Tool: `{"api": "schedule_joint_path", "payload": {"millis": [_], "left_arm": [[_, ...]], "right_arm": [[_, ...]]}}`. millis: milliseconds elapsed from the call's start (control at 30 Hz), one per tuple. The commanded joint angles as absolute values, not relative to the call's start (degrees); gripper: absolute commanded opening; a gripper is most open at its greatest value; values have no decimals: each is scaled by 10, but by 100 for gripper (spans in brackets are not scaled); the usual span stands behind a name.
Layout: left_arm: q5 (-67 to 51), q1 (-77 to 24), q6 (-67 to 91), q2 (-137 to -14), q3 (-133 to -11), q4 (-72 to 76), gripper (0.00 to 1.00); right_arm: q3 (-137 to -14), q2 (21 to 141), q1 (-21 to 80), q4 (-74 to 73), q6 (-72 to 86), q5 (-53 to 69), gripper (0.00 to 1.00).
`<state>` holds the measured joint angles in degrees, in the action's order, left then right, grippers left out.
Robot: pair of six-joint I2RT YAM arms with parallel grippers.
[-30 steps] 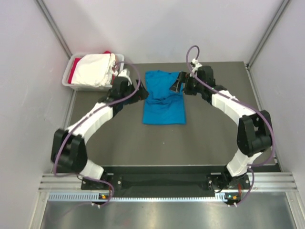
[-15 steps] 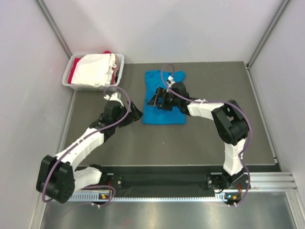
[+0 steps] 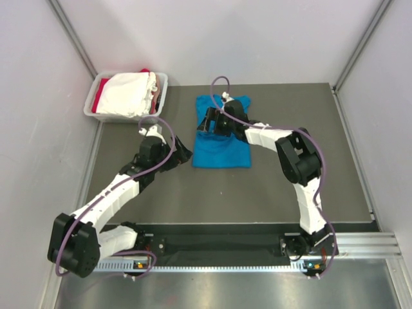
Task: Fold and stack the t-shirts
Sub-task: Fold the tshirt
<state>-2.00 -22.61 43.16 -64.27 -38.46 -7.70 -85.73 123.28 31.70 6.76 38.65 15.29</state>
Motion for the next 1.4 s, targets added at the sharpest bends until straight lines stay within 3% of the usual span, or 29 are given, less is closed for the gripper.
{"api": "schedule_joint_path", "payload": {"millis": [0, 133, 300, 567, 667, 1100, 1367], "left_arm": [[-15, -228, 425, -639, -409, -76, 97], [-36, -228, 426, -643, -409, -68, 97], [-62, -229, 440, -664, -390, -6, 96], [-76, -239, 475, -729, -391, 75, 94], [-74, -240, 480, -735, -387, 79, 94], [-49, -240, 484, -704, -365, 54, 94], [-60, -240, 490, -720, -355, 76, 94]], "right_arm": [[-924, 1245, 303, 61, 325, 108, 96], [-1022, 1278, 274, 19, 289, 159, 96], [-1020, 1203, 271, -22, 243, 180, 98], [-796, 1071, 285, 12, 320, 206, 98], [-763, 1088, 291, 50, 344, 235, 98], [-847, 1230, 294, 66, 352, 197, 97], [-811, 1247, 257, 240, 443, 208, 98]]}}
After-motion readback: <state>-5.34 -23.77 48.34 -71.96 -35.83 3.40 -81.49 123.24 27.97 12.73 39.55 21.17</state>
